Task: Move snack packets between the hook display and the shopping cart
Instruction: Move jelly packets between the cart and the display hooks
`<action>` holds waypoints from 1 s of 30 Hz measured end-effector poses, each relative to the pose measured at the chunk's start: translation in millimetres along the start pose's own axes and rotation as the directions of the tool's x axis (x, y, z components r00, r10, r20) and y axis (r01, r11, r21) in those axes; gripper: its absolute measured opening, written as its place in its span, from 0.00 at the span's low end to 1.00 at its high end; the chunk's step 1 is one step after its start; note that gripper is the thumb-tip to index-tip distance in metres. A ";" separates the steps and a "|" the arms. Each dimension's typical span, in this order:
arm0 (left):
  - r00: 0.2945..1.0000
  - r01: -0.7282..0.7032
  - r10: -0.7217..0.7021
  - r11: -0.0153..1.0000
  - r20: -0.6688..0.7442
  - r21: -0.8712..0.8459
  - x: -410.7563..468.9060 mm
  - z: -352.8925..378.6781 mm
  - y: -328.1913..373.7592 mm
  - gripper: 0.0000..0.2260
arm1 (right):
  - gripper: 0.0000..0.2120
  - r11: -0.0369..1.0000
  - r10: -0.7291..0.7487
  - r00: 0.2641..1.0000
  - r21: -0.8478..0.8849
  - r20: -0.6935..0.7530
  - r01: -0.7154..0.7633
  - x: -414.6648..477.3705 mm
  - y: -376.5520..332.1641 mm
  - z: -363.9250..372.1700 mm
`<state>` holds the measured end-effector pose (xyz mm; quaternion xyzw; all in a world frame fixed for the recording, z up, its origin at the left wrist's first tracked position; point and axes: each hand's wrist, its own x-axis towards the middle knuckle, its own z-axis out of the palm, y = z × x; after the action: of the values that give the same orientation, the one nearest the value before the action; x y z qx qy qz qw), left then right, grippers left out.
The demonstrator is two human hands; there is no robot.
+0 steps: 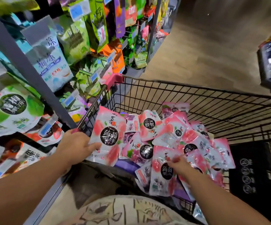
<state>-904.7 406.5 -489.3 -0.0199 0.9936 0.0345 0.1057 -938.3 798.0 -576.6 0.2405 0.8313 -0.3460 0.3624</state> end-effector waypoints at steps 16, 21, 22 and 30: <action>1.000 0.013 -0.012 0.999 -0.007 0.044 -0.8 11.7 -3.0 0.29 | 0.34 0.924 0.382 0.885 -0.088 0.268 -0.372 21.7 41.4 14.6; 1.000 -0.007 0.008 0.999 -0.027 0.039 -1.5 11.7 -2.8 0.29 | 0.30 0.933 0.333 0.916 0.064 0.224 -0.355 11.0 26.7 18.7; 1.000 -0.003 0.004 1.000 -0.026 0.031 -1.6 11.3 -2.3 0.29 | 0.29 0.939 0.311 0.930 0.088 0.197 -0.333 5.8 21.9 19.3; 1.000 0.016 -0.016 0.999 -0.018 0.031 -2.7 10.5 -0.8 0.27 | 0.14 0.991 0.120 0.962 0.028 0.244 -0.130 1.9 3.4 35.6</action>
<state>-899.8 406.5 -499.0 -0.0264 0.9947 0.0178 0.0977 -921.7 773.8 -597.1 0.2563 0.7564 -0.3671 0.4768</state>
